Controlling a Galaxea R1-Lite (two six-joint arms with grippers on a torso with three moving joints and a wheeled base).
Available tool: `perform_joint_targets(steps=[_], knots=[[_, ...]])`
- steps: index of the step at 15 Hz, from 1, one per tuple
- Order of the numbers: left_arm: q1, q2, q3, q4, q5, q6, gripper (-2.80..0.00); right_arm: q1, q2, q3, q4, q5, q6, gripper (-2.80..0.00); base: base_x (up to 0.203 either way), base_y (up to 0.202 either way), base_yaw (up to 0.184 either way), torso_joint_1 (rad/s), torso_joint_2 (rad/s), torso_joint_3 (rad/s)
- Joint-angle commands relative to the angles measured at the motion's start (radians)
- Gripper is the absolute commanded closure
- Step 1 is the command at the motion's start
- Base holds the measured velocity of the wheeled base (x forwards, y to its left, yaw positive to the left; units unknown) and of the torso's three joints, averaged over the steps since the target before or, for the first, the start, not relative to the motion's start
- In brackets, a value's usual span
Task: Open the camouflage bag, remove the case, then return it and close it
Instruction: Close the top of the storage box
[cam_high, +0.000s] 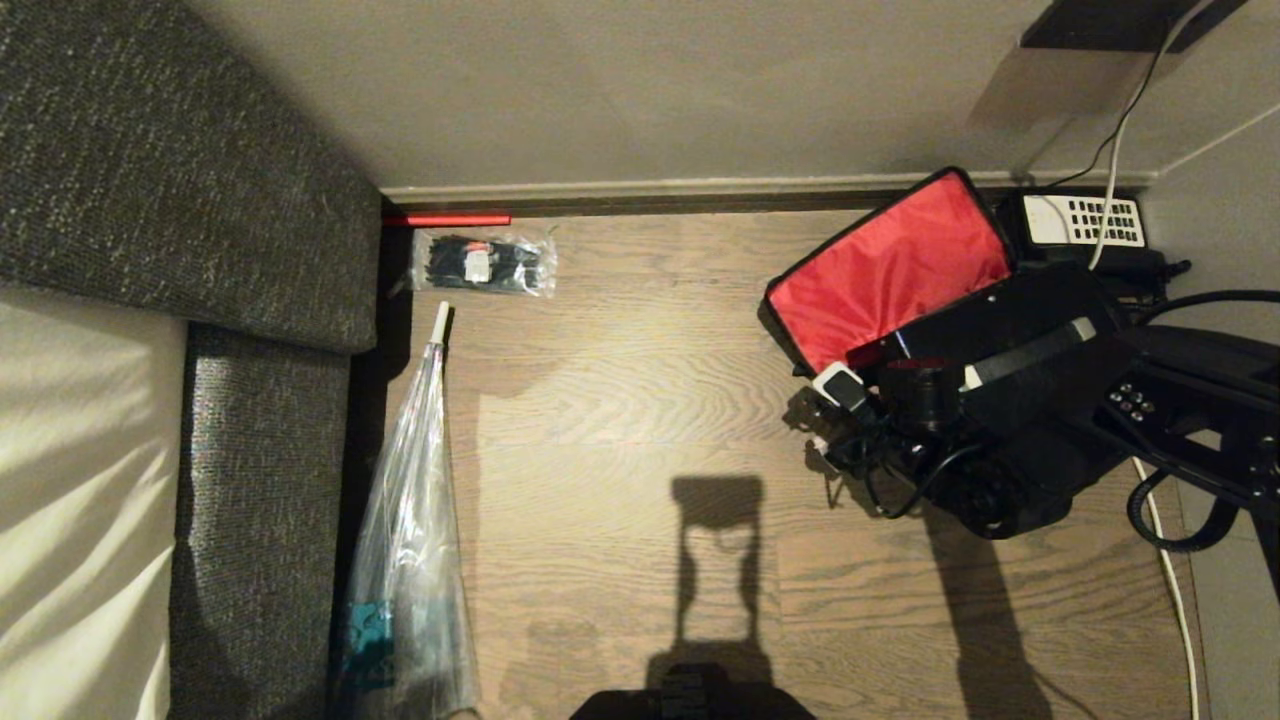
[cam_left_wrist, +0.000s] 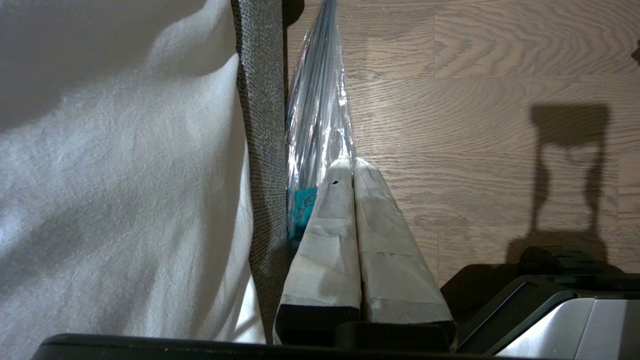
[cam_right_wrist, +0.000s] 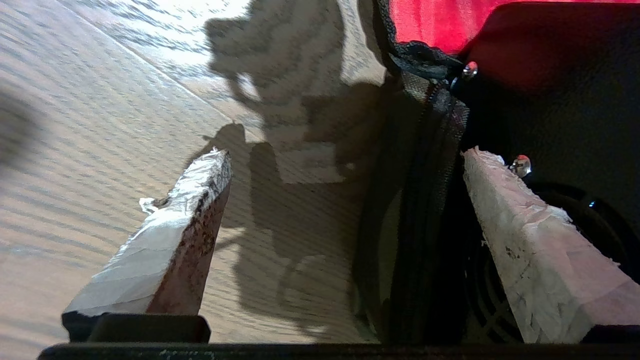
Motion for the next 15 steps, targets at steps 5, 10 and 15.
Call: perform_joint_targets(steps=[5, 10, 15], knots=[[0.0, -0.002, 0.0, 0.0, 0.0, 0.0, 0.0, 0.0, 0.071, -0.026, -0.023, -0.008, -0.018, -2.8, 0.0, 0.0, 0.0, 0.0, 0.0, 0.0], [0.0, -0.002, 0.0, 0.0, 0.0, 0.0, 0.0, 0.008, 0.118, -0.089, -0.015, -0.005, 0.079, -2.8, 0.0, 0.0, 0.0, 0.0, 0.0, 0.0], [0.0, -0.002, 0.0, 0.0, 0.0, 0.0, 0.0, 0.02, 0.125, -0.19, -0.016, 0.004, 0.212, -2.8, 0.0, 0.0, 0.0, 0.0, 0.0, 0.0]])
